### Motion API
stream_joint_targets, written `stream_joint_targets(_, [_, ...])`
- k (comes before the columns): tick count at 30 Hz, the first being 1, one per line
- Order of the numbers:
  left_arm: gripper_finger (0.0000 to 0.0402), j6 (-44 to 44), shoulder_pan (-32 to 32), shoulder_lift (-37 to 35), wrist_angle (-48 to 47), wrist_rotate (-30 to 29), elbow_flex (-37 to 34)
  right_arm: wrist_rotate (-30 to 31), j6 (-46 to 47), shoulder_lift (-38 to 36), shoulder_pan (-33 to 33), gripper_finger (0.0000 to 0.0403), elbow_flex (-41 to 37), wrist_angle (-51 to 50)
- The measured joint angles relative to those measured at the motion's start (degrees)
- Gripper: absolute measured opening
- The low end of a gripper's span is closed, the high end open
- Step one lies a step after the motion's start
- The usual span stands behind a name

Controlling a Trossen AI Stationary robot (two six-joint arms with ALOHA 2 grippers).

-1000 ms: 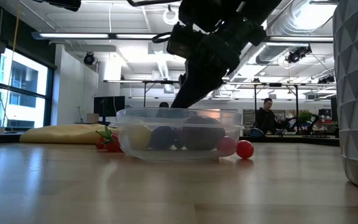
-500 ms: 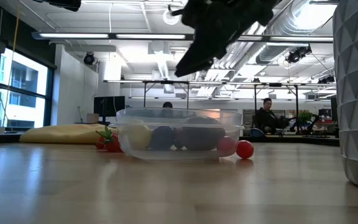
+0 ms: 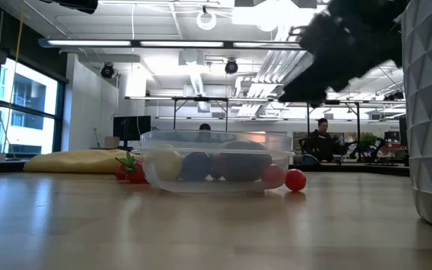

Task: Pick and placing Produce into tupperware
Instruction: Put the red cherry into the transparent bin

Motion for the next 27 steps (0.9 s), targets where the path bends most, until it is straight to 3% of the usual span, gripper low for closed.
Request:
stream_joint_targets(7, [0.0051,0.0,0.0,0.0,-0.02,0.0,0.0,4.13,-6.01,-0.87,5.33,0.0151,-11.33,11.57])
stream_joint_targets(15, [0.0051,-0.01,0.0,0.02,-0.02,0.0,0.0,4.56,-13.05,2.09,10.52,0.0151,-14.08,14.93])
stream_joint_targets(27, [0.0051,0.01,0.0,0.0,0.0,0.0,0.0,6.23,-13.68,17.96,13.4,0.018,-14.08,31.16])
